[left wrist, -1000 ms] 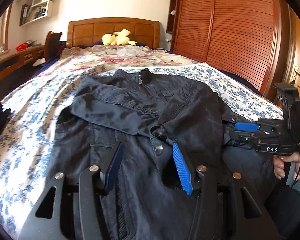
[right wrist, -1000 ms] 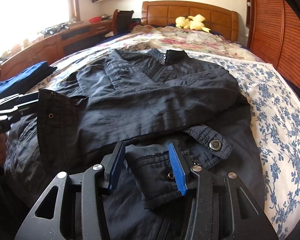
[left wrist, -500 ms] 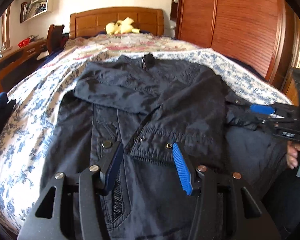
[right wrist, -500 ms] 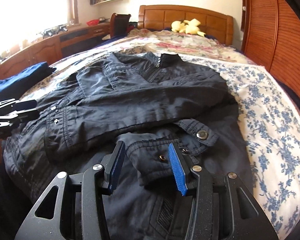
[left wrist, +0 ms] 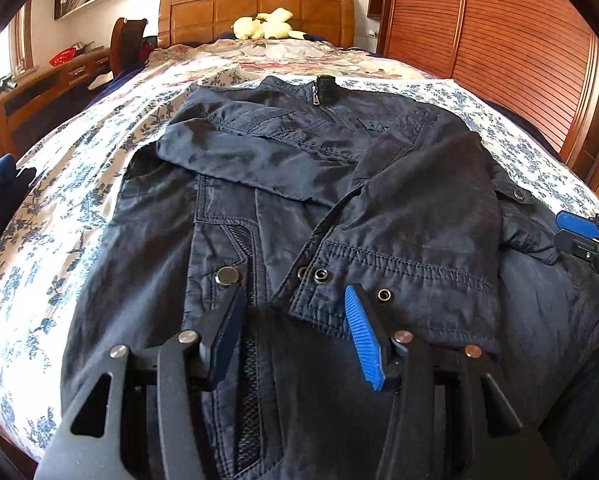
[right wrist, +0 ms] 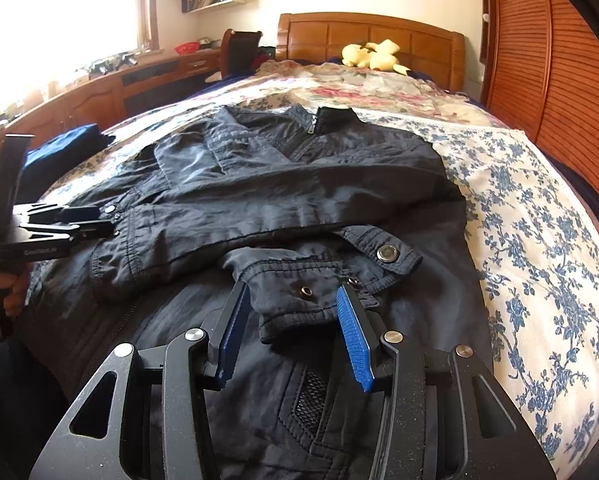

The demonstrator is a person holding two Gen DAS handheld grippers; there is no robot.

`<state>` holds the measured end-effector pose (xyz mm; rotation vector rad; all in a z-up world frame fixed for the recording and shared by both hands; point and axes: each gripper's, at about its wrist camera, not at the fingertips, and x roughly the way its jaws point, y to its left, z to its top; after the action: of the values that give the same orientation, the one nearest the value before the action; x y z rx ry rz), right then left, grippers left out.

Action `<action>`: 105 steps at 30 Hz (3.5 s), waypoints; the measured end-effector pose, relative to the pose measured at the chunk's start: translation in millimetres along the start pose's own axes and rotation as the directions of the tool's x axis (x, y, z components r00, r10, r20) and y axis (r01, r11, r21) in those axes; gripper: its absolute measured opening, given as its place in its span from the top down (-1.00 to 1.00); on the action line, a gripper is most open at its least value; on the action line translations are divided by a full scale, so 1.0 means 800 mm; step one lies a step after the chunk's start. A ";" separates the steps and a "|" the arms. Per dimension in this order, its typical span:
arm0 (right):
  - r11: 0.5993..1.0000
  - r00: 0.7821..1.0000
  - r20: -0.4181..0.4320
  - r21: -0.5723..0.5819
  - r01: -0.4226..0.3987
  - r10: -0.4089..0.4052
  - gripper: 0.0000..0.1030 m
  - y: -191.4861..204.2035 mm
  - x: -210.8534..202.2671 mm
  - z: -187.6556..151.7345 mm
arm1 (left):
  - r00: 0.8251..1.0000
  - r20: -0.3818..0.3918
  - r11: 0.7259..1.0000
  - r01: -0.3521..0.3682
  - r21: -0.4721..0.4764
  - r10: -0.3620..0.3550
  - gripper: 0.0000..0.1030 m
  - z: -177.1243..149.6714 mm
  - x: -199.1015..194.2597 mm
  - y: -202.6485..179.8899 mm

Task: Fold large clothes

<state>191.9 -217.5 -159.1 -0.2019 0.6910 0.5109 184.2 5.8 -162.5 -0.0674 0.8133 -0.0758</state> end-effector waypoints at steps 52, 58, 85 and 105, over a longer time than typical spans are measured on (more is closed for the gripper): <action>0.999 0.999 -0.030 -0.025 -0.040 0.039 0.11 0.045 0.055 0.034 | 0.987 0.159 0.999 -0.018 0.028 0.013 0.30 0.008 -0.101 0.080; 0.997 0.998 -0.036 -0.046 -0.055 0.054 0.11 0.062 0.067 0.039 | 0.989 0.140 0.999 -0.040 0.021 0.036 0.30 -0.010 -0.101 0.095; 0.999 0.997 -0.060 -0.028 -0.043 0.041 0.11 0.047 0.022 0.020 | 0.999 0.047 1.000 -0.027 -0.007 0.027 0.30 -0.064 -0.091 0.129; 0.972 0.964 -0.199 0.117 0.202 -0.176 -0.12 -0.088 -0.038 -0.058 | 1.000 -0.003 1.000 -0.016 -0.005 0.016 0.30 -0.081 -0.087 0.136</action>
<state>181.9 -305.4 -173.7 -0.1872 0.8776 0.2612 94.1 118.4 -166.0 -0.0655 0.8167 -0.0587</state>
